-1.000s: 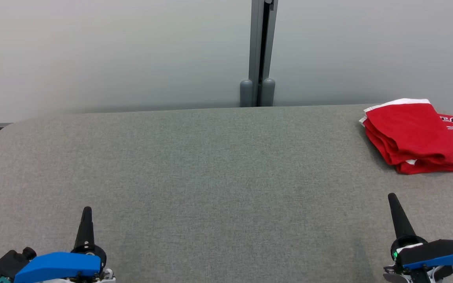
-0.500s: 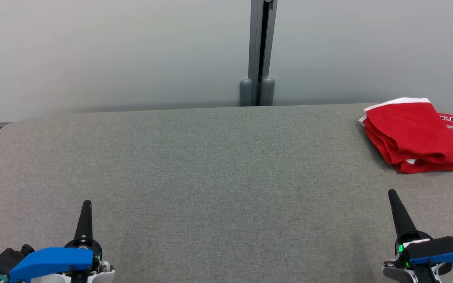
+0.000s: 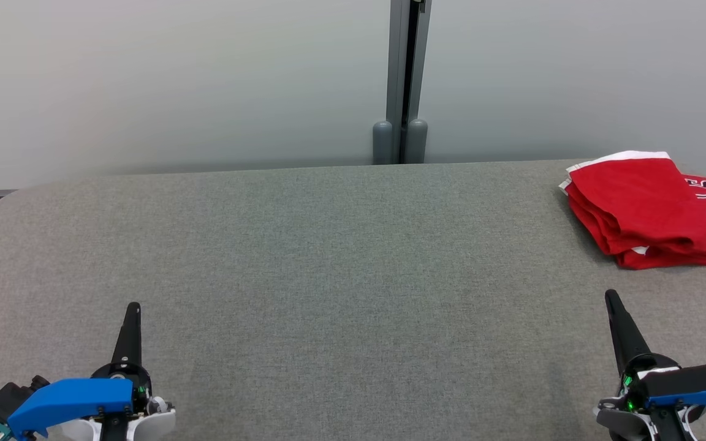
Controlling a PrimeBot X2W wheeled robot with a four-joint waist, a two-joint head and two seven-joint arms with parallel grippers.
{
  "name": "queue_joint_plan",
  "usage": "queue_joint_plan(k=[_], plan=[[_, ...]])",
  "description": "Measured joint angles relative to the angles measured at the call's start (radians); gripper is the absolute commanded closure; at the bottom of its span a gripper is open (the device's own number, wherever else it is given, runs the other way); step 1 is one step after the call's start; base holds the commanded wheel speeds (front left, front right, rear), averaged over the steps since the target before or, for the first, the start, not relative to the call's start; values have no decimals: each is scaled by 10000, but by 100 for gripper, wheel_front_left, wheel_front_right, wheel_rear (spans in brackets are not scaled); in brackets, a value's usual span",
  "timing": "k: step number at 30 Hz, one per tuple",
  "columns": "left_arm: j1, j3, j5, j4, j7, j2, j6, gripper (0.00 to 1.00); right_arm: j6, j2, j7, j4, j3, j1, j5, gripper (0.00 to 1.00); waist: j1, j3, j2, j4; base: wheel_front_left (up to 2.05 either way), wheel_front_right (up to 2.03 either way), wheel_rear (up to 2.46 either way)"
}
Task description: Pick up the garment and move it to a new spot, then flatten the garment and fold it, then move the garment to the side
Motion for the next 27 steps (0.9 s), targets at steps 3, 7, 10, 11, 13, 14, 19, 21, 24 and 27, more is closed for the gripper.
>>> queue_joint_plan(k=[3,7,10,11,13,14,19,21,24,27], plan=[[-32,25,-213,-15,46,-8,-2,100,0,0,44,15,-4,-9,253,100,0,6,-1,-3,0,0,0],[-103,58,-500,-35,134,-23,-2,100,0,-2,86,36,-6,-34,598,100,0,15,0,-7,0,0,0],[-120,86,-694,-46,211,-33,-4,100,0,-2,104,56,-8,-67,838,100,0,22,0,-10,0,0,0],[-131,94,-765,-46,222,-38,-4,100,0,-4,144,56,-10,-94,924,100,0,25,0,-11,0,0,0],[-163,115,-901,-59,244,-40,-4,100,0,-6,171,59,-10,-129,1089,100,0,30,-1,-13,0,0,0],[-167,127,-966,-61,272,-42,-6,100,0,-6,174,65,-10,-129,1166,100,0,32,0,-14,0,0,0],[-208,182,-1283,-86,357,-56,-6,100,0,-8,224,86,-13,-167,1546,100,0,43,0,-19,0,0,0],[-219,211,-1404,-94,401,-61,-8,100,0,-8,236,94,-13,-190,1703,100,0,47,0,-21,0,0,0],[-258,247,-1595,-98,453,-77,-8,100,0,-10,270,104,-15,-217,1925,100,0,54,0,-24,0,0,0],[-309,276,-1772,-113,491,-86,-10,100,0,-12,305,115,-17,-225,2134,100,0,61,0,-27,0,0,0]])
